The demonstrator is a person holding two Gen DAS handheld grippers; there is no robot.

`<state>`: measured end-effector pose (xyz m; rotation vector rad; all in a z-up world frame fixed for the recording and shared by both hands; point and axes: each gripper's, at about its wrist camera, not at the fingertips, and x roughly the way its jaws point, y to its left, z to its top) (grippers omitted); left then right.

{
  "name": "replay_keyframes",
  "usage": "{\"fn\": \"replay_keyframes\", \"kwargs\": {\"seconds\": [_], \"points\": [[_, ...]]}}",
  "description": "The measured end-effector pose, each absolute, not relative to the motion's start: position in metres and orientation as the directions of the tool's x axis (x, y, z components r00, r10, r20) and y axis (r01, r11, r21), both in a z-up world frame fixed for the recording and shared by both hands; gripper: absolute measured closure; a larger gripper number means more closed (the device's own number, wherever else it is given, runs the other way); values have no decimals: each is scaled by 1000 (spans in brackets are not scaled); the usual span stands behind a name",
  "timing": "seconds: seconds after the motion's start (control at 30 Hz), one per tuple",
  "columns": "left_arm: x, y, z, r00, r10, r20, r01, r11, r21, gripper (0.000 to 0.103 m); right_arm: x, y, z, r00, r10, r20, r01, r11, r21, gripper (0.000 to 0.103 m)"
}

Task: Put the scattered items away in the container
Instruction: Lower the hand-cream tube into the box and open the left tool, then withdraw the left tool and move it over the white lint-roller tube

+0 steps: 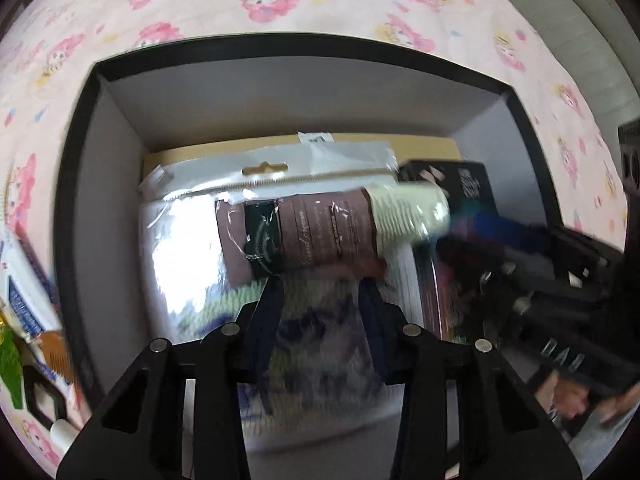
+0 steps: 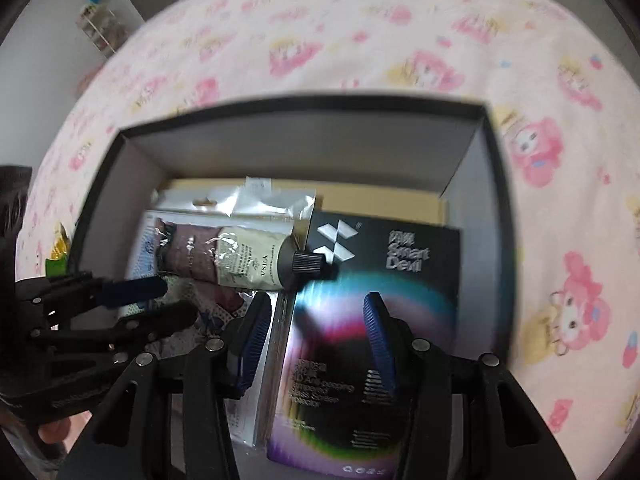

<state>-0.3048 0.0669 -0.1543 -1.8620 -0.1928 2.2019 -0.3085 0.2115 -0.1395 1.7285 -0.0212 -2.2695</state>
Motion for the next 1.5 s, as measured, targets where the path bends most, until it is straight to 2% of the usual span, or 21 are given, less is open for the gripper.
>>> {"fn": "replay_keyframes", "kwargs": {"seconds": [0.3, 0.47, 0.57, 0.6, 0.67, 0.93, 1.07, 1.17, 1.5], "points": [[-345, 37, -155, -220, 228, -949, 37, -970, -241, 67, -345, 186, -141, -279, -217, -936, 272, -952, 140, 59], [-335, 32, -146, -234, 279, -931, -1, -958, -286, 67, -340, 208, -122, -339, -257, -905, 217, -957, 191, 59], [-332, 31, -147, -220, 308, -926, -3, -949, -315, 67, -340, 228, -116, -397, -210, -893, 123, -977, 175, 59], [-332, 23, -143, -218, 315, -924, 1, -946, -323, 67, -345, 232, -120, -394, -209, -895, 98, -978, 185, 62], [-331, 20, -142, -220, 328, -919, 5, -941, -338, 67, -357, 228, -131, -353, -224, -908, 77, -975, 210, 62], [-321, 23, -133, -253, 333, -909, -70, -943, -326, 68, -370, 200, -150, -277, -336, -900, 159, -940, 302, 64], [-317, 22, -133, -268, 347, -899, -69, -938, -341, 67, -358, 178, -150, -248, -370, -895, 237, -919, 314, 65], [-308, 19, -130, -289, 360, -887, -75, -932, -354, 67, -340, 179, -141, -303, -309, -901, 223, -943, 248, 65], [-230, 22, -86, -448, 319, -835, -46, -941, -334, 58, -233, 196, -85, -515, -283, -809, 147, -959, 242, 64]]}}
